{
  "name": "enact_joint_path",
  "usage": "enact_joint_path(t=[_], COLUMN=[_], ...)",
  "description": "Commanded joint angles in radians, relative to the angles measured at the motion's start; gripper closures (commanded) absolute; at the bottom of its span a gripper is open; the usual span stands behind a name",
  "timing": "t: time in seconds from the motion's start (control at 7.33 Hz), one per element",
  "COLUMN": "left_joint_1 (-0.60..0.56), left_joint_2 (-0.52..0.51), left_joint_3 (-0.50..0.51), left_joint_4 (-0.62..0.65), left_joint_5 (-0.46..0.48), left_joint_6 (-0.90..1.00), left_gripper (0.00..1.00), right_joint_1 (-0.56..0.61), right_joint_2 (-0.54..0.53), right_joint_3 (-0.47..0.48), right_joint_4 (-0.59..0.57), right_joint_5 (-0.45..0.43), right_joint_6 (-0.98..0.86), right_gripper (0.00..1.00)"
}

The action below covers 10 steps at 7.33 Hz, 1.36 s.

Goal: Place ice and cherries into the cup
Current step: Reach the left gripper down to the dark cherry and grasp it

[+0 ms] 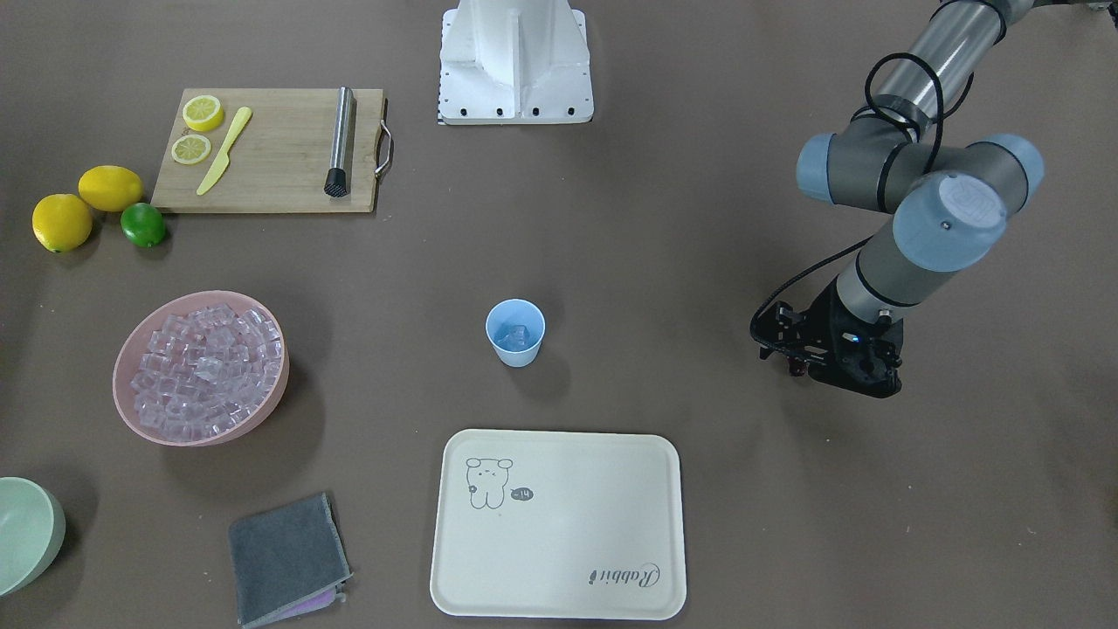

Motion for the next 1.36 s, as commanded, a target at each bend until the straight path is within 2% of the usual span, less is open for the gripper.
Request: enact_joint_path(t=[0.0,0.27,0.68,0.95,1.09,1.23], left_joint_1=[0.032,0.055,0.054,0.057,0.057,0.057], left_joint_2=[0.003,0.021,0.025,0.025,0.025,0.026], left_joint_3=[0.017,0.048,0.080,0.078,0.083,0.083], left_joint_4=[-0.027,-0.109,-0.113,-0.113,-0.110,-0.108], left_joint_5=[0.023,0.031,0.052,0.052,0.054,0.054], left_joint_6=[-0.112,-0.146,-0.146,-0.144,-0.144,-0.144], left_gripper=[0.02,0.02,0.02,0.03,0.14,0.16], right_joint_1=[0.001,0.001,0.001,0.001,0.001,0.001], right_joint_2=[-0.007,-0.006,-0.019,-0.050,-0.087,-0.102], right_joint_3=[0.015,0.021,0.020,0.003,0.001,0.003], right_joint_4=[0.000,0.002,0.002,0.067,0.119,0.147], right_joint_5=[0.002,0.003,0.002,0.002,0.003,0.003], right_joint_6=[-0.002,0.000,-0.005,0.000,0.003,0.004], right_gripper=[0.01,0.01,0.01,0.01,0.01,0.01])
